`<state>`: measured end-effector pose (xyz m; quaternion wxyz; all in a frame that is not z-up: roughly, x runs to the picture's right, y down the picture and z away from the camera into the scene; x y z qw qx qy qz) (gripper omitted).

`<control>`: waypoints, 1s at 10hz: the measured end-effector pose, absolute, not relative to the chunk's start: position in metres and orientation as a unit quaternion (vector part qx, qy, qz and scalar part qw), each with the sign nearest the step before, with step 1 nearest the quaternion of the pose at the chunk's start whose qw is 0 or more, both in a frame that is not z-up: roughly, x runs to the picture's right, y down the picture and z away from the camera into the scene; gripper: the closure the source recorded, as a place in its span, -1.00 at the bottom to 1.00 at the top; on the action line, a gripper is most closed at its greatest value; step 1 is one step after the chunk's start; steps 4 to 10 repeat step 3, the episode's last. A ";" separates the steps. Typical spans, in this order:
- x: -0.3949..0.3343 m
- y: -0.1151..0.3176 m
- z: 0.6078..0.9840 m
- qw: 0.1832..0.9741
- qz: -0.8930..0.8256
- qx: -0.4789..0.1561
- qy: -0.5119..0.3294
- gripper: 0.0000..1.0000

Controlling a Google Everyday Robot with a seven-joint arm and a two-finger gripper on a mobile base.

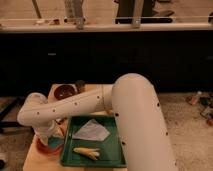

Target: Wipe red bowl with sponge

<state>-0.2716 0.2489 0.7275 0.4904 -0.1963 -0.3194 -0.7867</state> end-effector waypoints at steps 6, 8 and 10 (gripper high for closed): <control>-0.272 0.249 0.727 0.490 -0.787 -0.196 -0.320 -0.14; -0.272 0.249 0.727 0.490 -0.787 -0.196 -0.320 -0.14; -0.272 0.249 0.727 0.490 -0.787 -0.196 -0.320 -0.14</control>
